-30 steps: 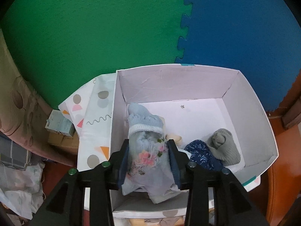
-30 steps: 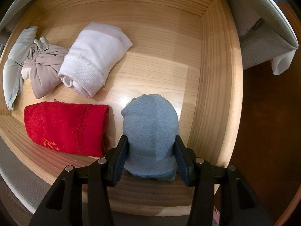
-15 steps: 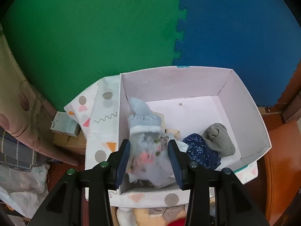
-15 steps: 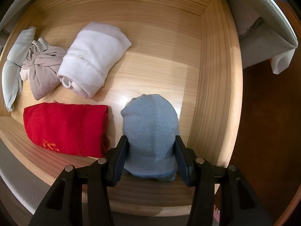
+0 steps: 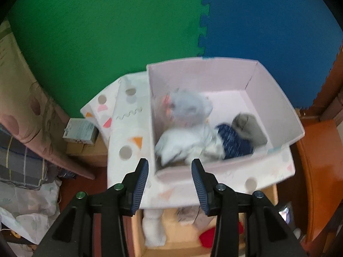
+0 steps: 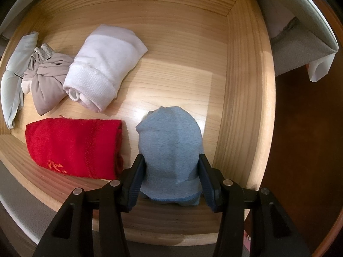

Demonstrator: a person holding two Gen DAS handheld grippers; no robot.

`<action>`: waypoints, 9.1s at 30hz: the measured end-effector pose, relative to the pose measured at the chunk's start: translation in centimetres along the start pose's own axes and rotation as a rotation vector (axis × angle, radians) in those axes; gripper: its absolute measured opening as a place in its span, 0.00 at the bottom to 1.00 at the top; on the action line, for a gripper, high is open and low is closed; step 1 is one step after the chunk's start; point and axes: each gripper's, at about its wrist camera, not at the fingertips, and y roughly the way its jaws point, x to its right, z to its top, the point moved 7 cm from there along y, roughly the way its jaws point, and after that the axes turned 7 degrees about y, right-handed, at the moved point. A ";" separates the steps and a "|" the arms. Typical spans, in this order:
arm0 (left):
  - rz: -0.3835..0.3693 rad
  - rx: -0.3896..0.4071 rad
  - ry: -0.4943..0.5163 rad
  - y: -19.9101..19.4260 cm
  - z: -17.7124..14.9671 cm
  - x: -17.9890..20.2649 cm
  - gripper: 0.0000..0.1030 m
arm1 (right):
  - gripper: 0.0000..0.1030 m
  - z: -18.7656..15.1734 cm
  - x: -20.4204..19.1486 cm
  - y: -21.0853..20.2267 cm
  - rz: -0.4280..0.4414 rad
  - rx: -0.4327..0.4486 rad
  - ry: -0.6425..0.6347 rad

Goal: Take underwear out of drawer
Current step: 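Move the left gripper back down in front of the open drawer, then lift the light blue sock out of the drawer with the right gripper, then lower the light blue sock into the white box and open the right gripper, then move the right gripper back into the drawer toward the white rolled sock, then grasp the white rolled sock with the right gripper, then move the left gripper toward the red underwear while the right gripper holds the white sock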

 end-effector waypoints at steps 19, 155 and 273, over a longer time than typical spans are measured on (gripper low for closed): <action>0.017 -0.163 -0.110 6.4 -19.2 -0.8 0.41 | 0.45 0.5 -1.0 0.9 -0.039 -0.027 -0.036; 0.097 -0.150 -0.241 9.7 -24.3 -0.2 0.41 | 0.37 6.7 -2.0 -21.8 0.167 0.340 -0.076; -0.276 -0.377 0.311 14.3 -19.9 15.9 0.42 | 0.42 -1.8 -0.7 0.2 0.051 -0.008 -0.058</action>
